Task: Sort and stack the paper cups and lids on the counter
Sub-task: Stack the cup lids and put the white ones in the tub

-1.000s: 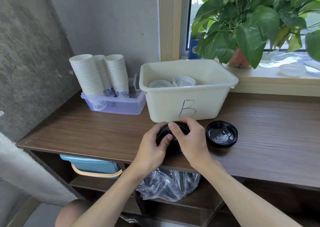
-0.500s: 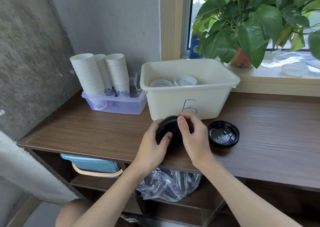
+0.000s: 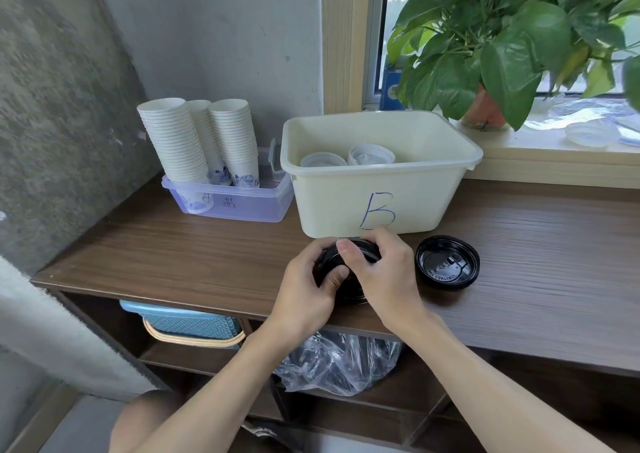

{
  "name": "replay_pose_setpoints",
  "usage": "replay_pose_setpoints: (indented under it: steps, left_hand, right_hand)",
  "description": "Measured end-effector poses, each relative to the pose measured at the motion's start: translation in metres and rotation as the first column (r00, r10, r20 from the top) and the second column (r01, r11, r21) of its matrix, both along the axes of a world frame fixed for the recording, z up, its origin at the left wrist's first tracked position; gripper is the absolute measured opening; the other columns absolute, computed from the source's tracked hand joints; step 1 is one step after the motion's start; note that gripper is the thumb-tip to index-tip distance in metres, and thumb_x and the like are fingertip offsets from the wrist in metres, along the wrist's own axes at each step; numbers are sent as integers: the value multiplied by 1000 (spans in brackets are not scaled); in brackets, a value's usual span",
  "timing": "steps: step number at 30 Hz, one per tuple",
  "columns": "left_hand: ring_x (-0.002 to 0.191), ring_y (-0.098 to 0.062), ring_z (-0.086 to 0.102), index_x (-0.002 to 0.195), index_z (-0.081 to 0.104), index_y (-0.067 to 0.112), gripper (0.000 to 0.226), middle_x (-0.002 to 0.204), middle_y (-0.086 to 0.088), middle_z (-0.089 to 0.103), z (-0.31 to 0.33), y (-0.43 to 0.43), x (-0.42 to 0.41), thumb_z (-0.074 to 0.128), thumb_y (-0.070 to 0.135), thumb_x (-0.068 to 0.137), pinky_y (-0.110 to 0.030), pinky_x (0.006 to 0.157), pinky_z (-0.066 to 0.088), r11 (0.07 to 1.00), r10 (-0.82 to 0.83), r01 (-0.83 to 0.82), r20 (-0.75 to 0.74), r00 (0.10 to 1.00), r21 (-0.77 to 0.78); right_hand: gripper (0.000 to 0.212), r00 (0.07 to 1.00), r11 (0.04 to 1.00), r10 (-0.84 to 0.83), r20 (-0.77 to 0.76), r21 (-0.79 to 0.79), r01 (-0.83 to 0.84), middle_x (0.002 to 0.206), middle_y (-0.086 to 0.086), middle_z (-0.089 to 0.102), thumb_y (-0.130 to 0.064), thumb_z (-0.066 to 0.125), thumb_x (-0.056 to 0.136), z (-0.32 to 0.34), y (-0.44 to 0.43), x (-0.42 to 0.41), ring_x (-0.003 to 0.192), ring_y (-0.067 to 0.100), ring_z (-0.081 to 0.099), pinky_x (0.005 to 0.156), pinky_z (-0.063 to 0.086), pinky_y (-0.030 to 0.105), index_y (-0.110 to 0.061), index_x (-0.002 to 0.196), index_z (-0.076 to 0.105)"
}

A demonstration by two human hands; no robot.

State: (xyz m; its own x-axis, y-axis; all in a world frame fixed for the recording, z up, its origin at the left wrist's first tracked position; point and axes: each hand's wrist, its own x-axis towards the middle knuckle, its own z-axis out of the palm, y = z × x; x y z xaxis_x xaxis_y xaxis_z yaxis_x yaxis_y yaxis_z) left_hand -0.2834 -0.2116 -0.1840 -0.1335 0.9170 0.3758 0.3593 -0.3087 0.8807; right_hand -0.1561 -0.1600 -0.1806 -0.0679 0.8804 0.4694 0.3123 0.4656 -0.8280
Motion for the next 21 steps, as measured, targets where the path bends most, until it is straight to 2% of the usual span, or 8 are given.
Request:
replay_pose_setpoints:
  steps: [3, 6, 8, 10, 12, 15, 18, 21]
  left_hand:
    - [110, -5, 66, 117, 62, 21, 38, 113, 7, 72, 4, 0, 0, 64, -8, 93, -20, 99, 47, 999, -29, 29, -1, 1000, -16]
    - [112, 1, 63, 127, 55, 23, 41, 119, 9, 69, 6, 1, 0, 65, 0, 95, -12, 96, 44, 995, -57, 58, 24, 998, -85]
    - [106, 4, 64, 126, 53, 25, 36, 116, 9, 69, 5, 1, 1, 66, 9, 96, -12, 91, 45, 985, -68, 77, 60, 996, -156]
    - [96, 4, 66, 118, 59, 23, 23, 107, 8, 72, 4, 3, 1, 66, 15, 98, -14, 86, 46, 985, -46, 55, 58, 997, -163]
    - [89, 2, 65, 115, 62, 17, 18, 101, 4, 73, 5, 3, 0, 65, 14, 98, -14, 81, 47, 988, -26, 39, 88, 996, -151]
    - [91, -4, 66, 114, 60, 11, 17, 103, -4, 73, 7, 4, -1, 64, 9, 98, -18, 83, 49, 988, -21, 37, 109, 994, -152]
    - [99, -6, 67, 118, 63, 14, 21, 107, 1, 73, 9, 3, -2, 64, 8, 98, -19, 89, 49, 992, -38, 44, 59, 998, -115]
    - [111, -1, 64, 125, 62, 19, 31, 116, 9, 71, 10, 1, 1, 64, 5, 97, -15, 96, 44, 995, -61, 60, -14, 998, -76]
  right_hand:
    - [32, 1000, 1000, -15, 9, -19, 16, 78, 2, 67, -38, 74, 80, -2, 2, 0, 75, 16, 61, 68, 45, 22, -7, 82, 66]
    - [30, 995, 997, -53, -84, -67, 47, 75, -3, 66, -40, 68, 85, 1, 5, 1, 71, 5, 59, 66, 42, 20, -10, 78, 65]
    - [29, 987, 995, -69, -149, -81, 57, 71, -10, 63, -45, 60, 87, 3, 6, 3, 69, -3, 57, 64, 39, 11, -19, 75, 62]
    - [30, 988, 996, -49, -147, -75, 38, 69, -11, 61, -47, 53, 86, 3, 6, 2, 68, -7, 56, 64, 38, 8, -20, 76, 61]
    - [31, 991, 997, -12, -135, -72, 3, 70, -11, 60, -46, 51, 87, 2, 6, 1, 69, -7, 55, 66, 38, 8, -18, 79, 61]
    - [26, 992, 997, 37, -118, -60, -44, 76, -11, 63, -42, 51, 91, 2, 7, 2, 75, -5, 57, 72, 41, 15, -20, 84, 62]
    - [31, 995, 997, 72, -73, -23, -74, 90, -9, 68, -49, 53, 87, 2, 8, 9, 88, 2, 61, 80, 46, 19, -22, 94, 67]
    - [38, 996, 996, 87, 28, 10, -87, 86, -10, 68, -58, 54, 80, 4, 9, 13, 84, 6, 63, 76, 49, 24, -23, 89, 68]
